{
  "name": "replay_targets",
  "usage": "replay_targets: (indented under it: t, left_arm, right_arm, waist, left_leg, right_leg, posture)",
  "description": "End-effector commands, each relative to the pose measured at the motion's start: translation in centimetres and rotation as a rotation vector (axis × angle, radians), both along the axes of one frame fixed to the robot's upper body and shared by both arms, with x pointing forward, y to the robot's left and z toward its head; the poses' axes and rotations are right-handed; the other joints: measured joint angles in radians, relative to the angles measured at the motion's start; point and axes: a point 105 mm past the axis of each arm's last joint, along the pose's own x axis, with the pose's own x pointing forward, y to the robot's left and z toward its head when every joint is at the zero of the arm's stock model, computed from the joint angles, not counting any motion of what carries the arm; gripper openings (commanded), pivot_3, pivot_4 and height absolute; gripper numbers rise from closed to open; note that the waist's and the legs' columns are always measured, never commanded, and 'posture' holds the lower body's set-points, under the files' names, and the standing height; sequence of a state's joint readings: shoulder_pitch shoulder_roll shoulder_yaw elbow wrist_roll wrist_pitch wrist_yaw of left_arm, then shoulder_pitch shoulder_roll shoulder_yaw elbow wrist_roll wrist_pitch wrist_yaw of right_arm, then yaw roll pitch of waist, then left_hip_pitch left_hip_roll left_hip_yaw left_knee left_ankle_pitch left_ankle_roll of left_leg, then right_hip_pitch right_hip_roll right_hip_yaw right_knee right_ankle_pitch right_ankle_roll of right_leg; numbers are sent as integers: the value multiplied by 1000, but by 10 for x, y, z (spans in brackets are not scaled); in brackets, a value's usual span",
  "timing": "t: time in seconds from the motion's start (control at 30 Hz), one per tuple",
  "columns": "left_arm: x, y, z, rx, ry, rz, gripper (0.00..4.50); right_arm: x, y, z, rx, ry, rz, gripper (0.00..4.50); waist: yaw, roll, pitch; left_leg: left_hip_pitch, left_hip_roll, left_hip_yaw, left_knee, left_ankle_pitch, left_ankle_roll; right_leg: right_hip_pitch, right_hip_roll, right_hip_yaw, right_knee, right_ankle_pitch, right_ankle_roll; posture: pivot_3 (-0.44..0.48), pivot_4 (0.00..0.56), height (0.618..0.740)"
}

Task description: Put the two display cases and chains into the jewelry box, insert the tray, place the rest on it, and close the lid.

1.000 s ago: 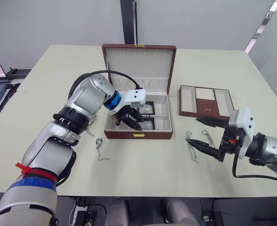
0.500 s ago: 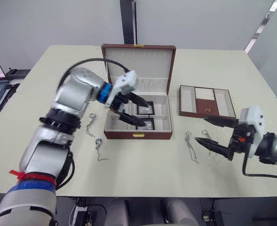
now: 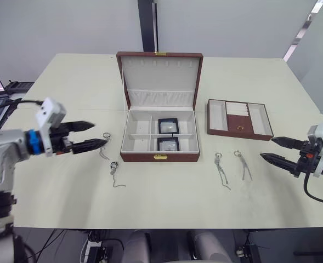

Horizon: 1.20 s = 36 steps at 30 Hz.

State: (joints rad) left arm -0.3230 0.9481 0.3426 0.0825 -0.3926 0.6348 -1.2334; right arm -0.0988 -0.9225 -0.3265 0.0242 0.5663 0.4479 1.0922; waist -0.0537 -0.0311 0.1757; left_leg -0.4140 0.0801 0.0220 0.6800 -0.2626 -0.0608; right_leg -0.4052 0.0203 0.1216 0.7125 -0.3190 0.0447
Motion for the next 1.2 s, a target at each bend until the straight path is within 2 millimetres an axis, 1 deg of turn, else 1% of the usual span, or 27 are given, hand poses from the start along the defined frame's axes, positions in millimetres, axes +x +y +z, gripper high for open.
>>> replay_targets:
  t: [0.03,0.07,0.17,0.2,0.3,0.43,0.53,0.77,1.1,1.2]
  left_arm:
    - [-14,42,4,67,-78,197,4459]
    - [-20,51,-1,57,-76,247,4459]
    - [-32,62,-10,39,-71,318,4459]
    - [-37,68,-19,63,-61,352,4459]
    - [-48,84,-38,102,-44,430,4459]
    - [-53,99,-54,138,-24,482,4459]
    - [-52,104,-61,151,-30,508,4459]
    - [-49,100,-58,134,-50,502,4459]
    - [-43,91,-49,133,-75,482,4459]
    - [-39,80,-39,62,-119,474,4459]
  right_arm:
    - [6,-11,-1,-51,-47,-29,4500]
    - [8,-14,-1,-42,-51,-46,4500]
    - [10,-20,-2,-35,-60,-75,4500]
    - [9,-22,-6,-37,-55,-84,4500]
    - [7,-28,-16,-44,-39,-110,4500]
    - [9,-35,-22,-29,-41,-144,4500]
    - [10,-36,-26,-26,-35,-147,4500]
    - [12,-37,-28,-27,-33,-146,4500]
    - [14,-35,-28,-11,-35,-134,4500]
    - [15,-21,-19,2,-57,-75,4500]
  waist:
    - [0,0,0]
    - [0,0,0]
    - [-1,0,0]
    - [0,0,0]
    - [2,0,0]
    - [2,0,0]
    - [0,0,0]
    - [-2,0,0]
    - [-2,0,0]
    - [-2,0,0]
  left_leg:
    - [0,0,0,0,0,0]
    - [0,0,1,0,0,0]
    - [0,0,1,-1,0,0]
    - [0,0,1,-1,0,0]
    - [1,0,2,-1,0,0]
    - [1,0,3,-1,0,0]
    - [2,0,4,-2,0,0]
    - [2,0,4,-2,0,0]
    - [2,0,4,-2,0,0]
    - [2,0,4,-2,0,0]
  right_leg:
    - [0,0,0,0,0,0]
    - [0,-1,0,0,0,0]
    - [0,-1,0,0,0,0]
    - [0,-1,0,0,0,0]
    - [0,-2,0,0,0,0]
    - [0,-2,0,0,0,0]
    - [0,-2,1,0,0,0]
    - [0,-2,1,0,0,0]
    - [0,-2,1,0,0,0]
    - [0,-2,1,0,0,0]
  posture:
    - [0,150,740]
    - [0,150,740]
    - [0,150,740]
    - [0,150,740]
    - [0,150,740]
    - [0,150,740]
    - [0,150,740]
    - [0,150,740]
    - [0,150,740]
    - [0,150,740]
